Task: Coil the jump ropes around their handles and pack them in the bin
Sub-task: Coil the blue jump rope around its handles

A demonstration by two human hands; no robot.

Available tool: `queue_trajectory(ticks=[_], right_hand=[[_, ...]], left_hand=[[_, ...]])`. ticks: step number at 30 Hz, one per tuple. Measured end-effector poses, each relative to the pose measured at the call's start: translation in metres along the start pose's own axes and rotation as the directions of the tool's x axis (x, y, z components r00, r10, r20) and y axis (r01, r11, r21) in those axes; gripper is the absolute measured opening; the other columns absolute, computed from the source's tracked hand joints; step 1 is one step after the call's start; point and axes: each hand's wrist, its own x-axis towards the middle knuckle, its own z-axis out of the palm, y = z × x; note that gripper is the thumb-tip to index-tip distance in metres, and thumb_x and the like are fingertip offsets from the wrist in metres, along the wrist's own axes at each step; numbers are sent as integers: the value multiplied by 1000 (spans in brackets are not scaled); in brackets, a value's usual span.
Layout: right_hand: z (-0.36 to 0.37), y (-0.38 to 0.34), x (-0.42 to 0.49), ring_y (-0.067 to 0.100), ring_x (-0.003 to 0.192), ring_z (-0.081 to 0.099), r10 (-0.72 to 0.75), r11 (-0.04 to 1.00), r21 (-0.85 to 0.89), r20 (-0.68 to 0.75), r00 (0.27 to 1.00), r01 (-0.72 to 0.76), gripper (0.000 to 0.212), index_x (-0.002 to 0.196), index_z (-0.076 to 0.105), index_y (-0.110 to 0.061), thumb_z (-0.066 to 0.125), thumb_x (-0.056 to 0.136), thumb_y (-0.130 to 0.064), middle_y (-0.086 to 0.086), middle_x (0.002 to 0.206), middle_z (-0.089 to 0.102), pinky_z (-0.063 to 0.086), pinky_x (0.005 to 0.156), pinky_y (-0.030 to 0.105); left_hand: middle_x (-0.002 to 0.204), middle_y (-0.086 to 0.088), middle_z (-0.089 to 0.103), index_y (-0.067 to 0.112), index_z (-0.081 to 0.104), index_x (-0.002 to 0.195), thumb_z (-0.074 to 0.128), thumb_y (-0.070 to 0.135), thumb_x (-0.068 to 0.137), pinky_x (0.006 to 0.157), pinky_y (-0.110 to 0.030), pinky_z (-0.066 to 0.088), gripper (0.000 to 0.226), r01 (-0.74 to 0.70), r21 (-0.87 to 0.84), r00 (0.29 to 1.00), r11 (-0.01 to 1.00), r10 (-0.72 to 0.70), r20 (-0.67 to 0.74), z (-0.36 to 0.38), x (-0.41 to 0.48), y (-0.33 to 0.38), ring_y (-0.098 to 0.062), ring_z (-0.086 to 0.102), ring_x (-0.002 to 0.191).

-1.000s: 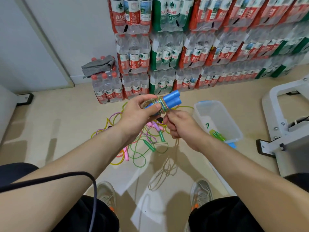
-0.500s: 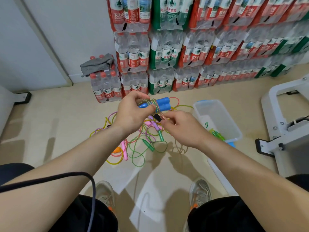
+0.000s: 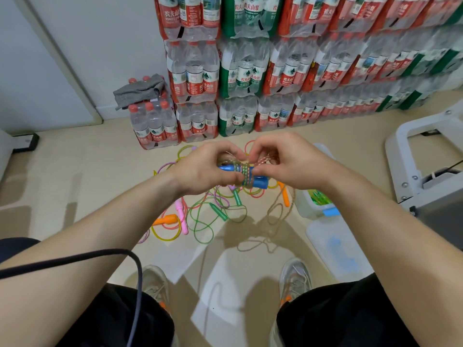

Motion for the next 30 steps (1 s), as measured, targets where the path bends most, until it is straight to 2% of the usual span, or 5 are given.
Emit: queue_trajectory(ticks=[9, 12, 17, 24, 30], right_hand=[[-1, 17, 0, 10, 62, 53, 19, 846, 527, 124, 992, -82, 20, 75, 71, -16, 86, 71, -28, -3, 67, 65, 42, 56, 19], [18, 19, -1, 18, 60, 40, 129, 660, 726, 146, 981, -195, 26, 67, 67, -24, 73, 82, -44, 10, 70, 51, 30, 54, 28], [59, 9, 0, 13, 46, 35, 410, 425, 827, 186, 893, -367, 32, 73, 48, -21, 42, 105, -16, -6, 49, 35, 33, 57, 30], [81, 5, -4, 13, 46, 31, 481, 478, 752, 208, 852, -454, 36, 81, 59, -15, 39, 108, -30, -1, 58, 42, 31, 49, 25], [82, -4, -7, 15, 47, 44, 370, 856, 368, 59, 927, -364, 40, 71, 64, -20, 47, 103, -36, -11, 44, 43, 42, 55, 32]], left_hand=[[86, 0, 71, 4, 66, 114, 70, -10, 85, 66, -20, 54, 32, 29, -333, 949, 942, 79, 306, -9, -8, 8, -11, 66, 74], [88, -3, 69, 4, 62, 112, 68, -6, 79, 69, -24, 56, 35, 58, -544, 953, 837, 117, 281, -11, -9, 8, -15, 65, 76], [104, -12, 68, 4, 65, 115, 70, -4, 81, 79, -30, 59, 35, 54, -626, 996, 778, 6, 93, -5, -6, 0, -22, 67, 89], [109, -10, 67, 2, 64, 122, 62, -2, 93, 78, -28, 58, 30, 55, -658, 971, 751, -195, -140, 11, 0, -8, -17, 67, 89], [111, -14, 69, 12, 66, 114, 70, 7, 92, 85, -35, 60, 24, 129, -424, 930, 896, -258, -262, 10, 9, -19, -24, 71, 89]])
